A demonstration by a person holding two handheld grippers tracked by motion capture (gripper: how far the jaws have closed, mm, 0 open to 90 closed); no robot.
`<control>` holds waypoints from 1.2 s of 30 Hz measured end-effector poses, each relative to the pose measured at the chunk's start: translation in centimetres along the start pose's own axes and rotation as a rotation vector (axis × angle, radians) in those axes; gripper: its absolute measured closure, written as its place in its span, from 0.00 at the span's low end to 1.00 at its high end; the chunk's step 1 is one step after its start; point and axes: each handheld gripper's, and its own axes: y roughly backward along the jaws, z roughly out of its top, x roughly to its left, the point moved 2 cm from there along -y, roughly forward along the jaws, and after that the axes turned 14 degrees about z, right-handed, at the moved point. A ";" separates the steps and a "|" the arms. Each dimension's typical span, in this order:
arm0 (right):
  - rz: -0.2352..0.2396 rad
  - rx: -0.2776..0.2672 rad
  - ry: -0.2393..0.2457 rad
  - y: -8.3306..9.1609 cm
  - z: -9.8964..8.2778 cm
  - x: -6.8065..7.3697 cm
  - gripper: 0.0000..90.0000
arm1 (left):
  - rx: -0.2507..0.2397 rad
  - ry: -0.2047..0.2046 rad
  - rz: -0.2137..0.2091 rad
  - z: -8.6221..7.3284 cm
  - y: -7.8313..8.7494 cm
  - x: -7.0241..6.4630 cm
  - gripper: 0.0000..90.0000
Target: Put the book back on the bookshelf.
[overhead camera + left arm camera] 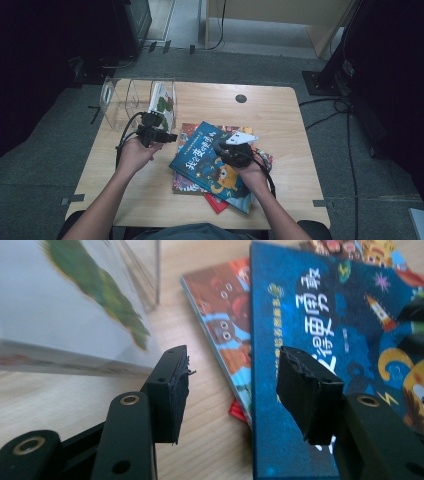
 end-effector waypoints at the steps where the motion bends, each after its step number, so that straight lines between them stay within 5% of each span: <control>1: 0.000 0.000 0.000 0.0 0.0 0.0 0.75 | 0.004 -0.011 0.000 -0.1 -0.2 -0.2 0.52; 12: -0.088 0.001 -0.039 2.9 -1.9 -0.6 0.81 | 0.017 -0.046 -0.050 -0.7 -1.7 -1.0 0.57; 18: -0.129 -0.015 -0.056 3.7 -3.1 -0.7 0.85 | 0.035 -0.047 -0.101 -1.0 -2.4 -1.2 0.68; 22: -0.157 -0.011 -0.085 4.7 -3.7 -1.1 0.88 | 0.034 -0.093 -0.091 -1.2 -2.8 -1.2 0.71; 36: -0.230 -0.026 -0.150 8.7 -5.6 -2.5 0.94 | 0.029 -0.120 -0.108 -1.6 -3.7 -1.3 0.86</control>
